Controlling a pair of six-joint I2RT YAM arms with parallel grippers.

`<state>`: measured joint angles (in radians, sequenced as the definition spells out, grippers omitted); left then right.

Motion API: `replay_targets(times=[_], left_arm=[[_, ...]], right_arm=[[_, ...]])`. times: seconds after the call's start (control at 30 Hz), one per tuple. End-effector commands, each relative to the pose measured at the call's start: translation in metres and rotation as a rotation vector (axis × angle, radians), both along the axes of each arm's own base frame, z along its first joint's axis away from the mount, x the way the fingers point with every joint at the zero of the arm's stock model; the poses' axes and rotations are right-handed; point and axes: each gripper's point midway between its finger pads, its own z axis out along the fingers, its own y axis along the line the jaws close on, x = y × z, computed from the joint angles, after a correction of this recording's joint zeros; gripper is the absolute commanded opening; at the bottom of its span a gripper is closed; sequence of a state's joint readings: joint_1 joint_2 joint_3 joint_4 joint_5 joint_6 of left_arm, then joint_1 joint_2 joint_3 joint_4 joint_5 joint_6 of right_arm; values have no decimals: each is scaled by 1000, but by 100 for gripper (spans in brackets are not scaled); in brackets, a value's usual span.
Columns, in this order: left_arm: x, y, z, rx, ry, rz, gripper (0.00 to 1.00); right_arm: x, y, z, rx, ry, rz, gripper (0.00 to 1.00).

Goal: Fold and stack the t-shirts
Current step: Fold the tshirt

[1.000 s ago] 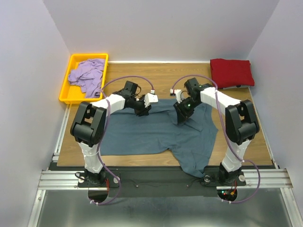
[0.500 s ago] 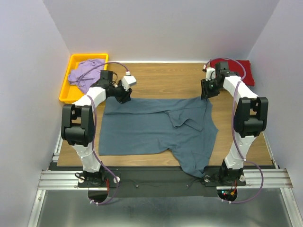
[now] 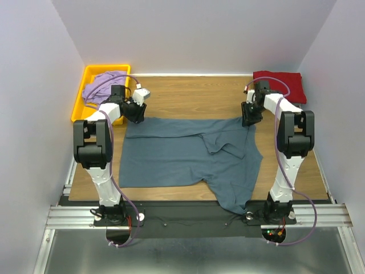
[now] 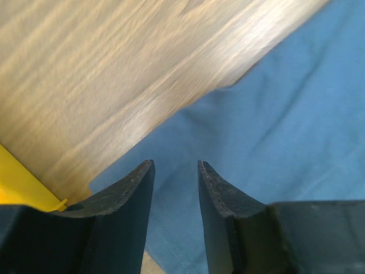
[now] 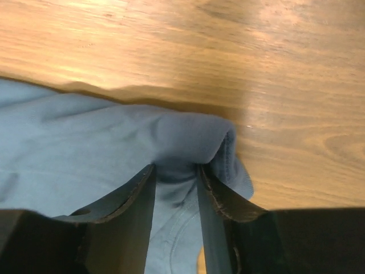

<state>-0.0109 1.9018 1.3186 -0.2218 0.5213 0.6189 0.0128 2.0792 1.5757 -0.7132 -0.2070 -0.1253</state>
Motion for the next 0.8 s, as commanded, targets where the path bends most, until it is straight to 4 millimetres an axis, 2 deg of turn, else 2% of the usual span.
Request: replay_targets(times=[0.0,0.07,0.27,0.33,0.43,0.5,0.6,0.63,0.7,0.73,0.77], left_arm=[[19,16,3,40,4,122,45],[24,38,-6,82,32,198,43],[17,62,-39,185,131,294,40],[13,67,-43,210,154,309,38],[12,71,-44,224,155,319,37],[15,71,-44,222,150,317,37],[26,63,-42,185,143,301,37],[34,62,-35,174,128,302,37],[43,59,-39,161,129,300,37],[54,58,-30,156,106,303,37],[57,56,-37,154,122,300,37]], right_arm=[[22,-17,-7,-64,-38,-54,40],[27,-23,-12,-101,-38,-56,39],[38,-40,-26,-200,-32,-46,38],[42,-48,-27,-243,-35,-44,38],[51,-50,-30,-253,-43,-34,38],[63,-48,-25,-247,-71,-30,39],[74,-48,-29,-241,-79,-34,39],[84,-47,-28,-242,-95,-36,39],[93,-47,-28,-244,-109,-36,40],[104,-49,-20,-246,-139,-44,40],[107,-46,-26,-236,-132,-41,41]])
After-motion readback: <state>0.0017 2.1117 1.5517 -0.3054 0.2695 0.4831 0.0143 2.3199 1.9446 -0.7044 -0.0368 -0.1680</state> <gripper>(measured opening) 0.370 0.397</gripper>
